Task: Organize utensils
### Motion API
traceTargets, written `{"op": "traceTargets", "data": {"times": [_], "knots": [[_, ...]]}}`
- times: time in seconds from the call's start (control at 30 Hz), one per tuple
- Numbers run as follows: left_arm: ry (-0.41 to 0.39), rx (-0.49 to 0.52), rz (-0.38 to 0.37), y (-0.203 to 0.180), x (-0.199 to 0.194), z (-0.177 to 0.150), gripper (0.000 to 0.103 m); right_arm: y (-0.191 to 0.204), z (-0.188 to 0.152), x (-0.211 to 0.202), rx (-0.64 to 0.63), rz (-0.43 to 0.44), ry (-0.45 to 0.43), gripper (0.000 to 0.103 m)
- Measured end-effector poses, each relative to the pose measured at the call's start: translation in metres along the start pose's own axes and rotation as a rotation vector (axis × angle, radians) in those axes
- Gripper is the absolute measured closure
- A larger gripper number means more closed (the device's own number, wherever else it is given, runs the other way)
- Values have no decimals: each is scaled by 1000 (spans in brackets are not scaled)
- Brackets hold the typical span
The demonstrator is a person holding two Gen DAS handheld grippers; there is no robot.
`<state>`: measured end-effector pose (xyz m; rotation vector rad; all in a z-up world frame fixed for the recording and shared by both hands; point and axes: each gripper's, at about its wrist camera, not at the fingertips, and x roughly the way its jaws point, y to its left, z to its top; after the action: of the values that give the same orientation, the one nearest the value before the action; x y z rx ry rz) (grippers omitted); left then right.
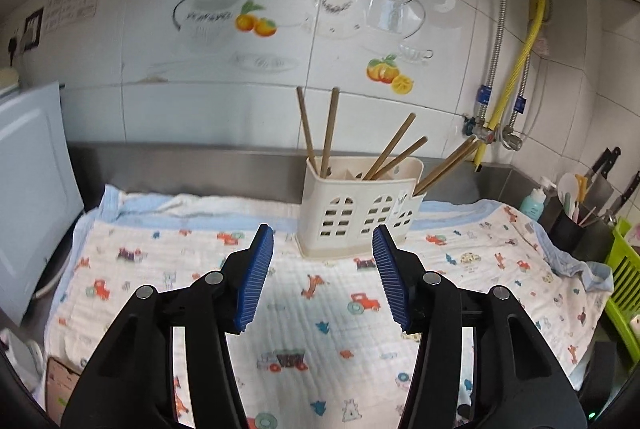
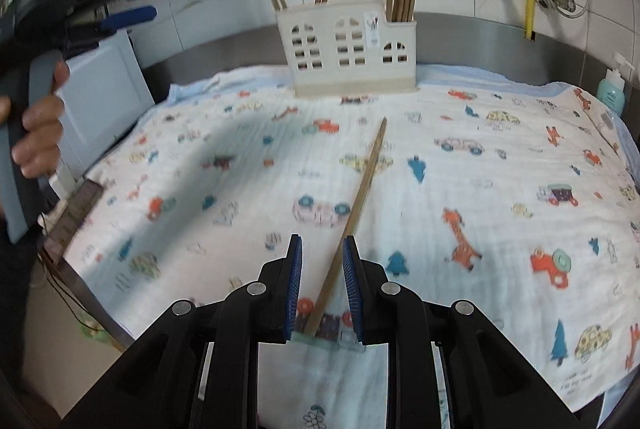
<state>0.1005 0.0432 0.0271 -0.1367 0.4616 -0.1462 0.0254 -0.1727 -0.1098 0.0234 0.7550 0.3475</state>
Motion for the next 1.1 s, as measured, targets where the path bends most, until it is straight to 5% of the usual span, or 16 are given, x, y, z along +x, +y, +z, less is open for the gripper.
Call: {"op": "traceTargets", "data": {"times": [0.33, 1.1], "knots": [[29, -23, 12, 9, 3, -12, 51, -1, -19, 20, 65, -11, 61, 87], [80, -38, 6, 6, 8, -32, 40, -5, -18, 7, 47, -73, 13, 96]]}}
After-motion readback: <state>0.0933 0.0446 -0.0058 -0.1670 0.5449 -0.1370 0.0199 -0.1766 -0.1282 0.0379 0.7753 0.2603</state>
